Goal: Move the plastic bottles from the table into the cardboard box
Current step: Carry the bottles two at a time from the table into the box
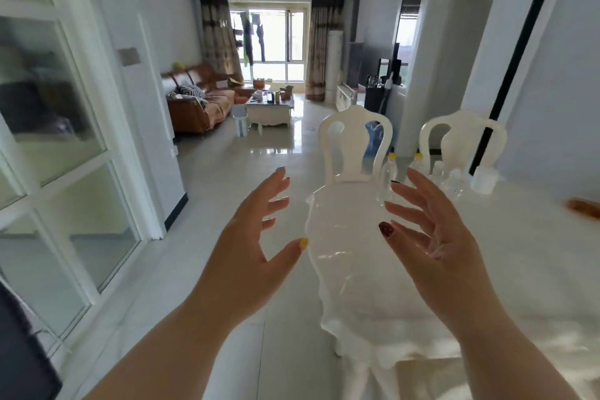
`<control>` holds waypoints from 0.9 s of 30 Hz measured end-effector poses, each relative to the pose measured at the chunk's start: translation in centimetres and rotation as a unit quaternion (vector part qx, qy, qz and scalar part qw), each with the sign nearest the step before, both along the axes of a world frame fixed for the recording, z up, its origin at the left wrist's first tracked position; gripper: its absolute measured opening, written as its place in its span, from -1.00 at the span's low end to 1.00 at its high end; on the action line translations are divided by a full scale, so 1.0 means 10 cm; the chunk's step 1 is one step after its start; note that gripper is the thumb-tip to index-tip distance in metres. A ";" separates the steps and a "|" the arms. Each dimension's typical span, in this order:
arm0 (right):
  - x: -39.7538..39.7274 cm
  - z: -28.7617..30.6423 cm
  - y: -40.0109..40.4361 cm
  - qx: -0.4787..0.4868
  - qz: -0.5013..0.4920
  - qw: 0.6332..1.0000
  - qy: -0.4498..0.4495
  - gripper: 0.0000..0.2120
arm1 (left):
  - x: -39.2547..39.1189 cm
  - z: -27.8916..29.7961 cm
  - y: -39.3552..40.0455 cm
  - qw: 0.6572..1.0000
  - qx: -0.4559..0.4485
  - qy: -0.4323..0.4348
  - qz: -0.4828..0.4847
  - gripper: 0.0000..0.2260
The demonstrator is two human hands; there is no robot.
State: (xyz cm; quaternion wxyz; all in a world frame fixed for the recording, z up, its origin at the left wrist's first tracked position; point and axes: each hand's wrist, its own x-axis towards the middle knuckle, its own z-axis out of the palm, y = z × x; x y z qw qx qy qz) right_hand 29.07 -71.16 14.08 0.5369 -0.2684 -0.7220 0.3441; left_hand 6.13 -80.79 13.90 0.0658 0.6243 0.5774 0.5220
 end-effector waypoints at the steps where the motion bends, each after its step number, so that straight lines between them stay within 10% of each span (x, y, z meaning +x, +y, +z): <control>1: -0.14 -0.02 0.15 0.000 0.006 1.000 0.002 -0.34 | -0.12 -0.02 0.13 1.000 -0.002 0.003 0.009 -0.27; 15: -1.92 -0.07 2.40 -0.021 0.039 0.999 -0.030 -0.38 | -1.74 -0.12 2.32 0.999 -0.025 -0.010 0.044 -0.27; 27: -3.02 -0.29 4.04 -0.035 -0.110 0.993 0.005 -0.39 | -2.91 -0.14 4.82 0.987 -0.052 0.021 -0.149 -0.30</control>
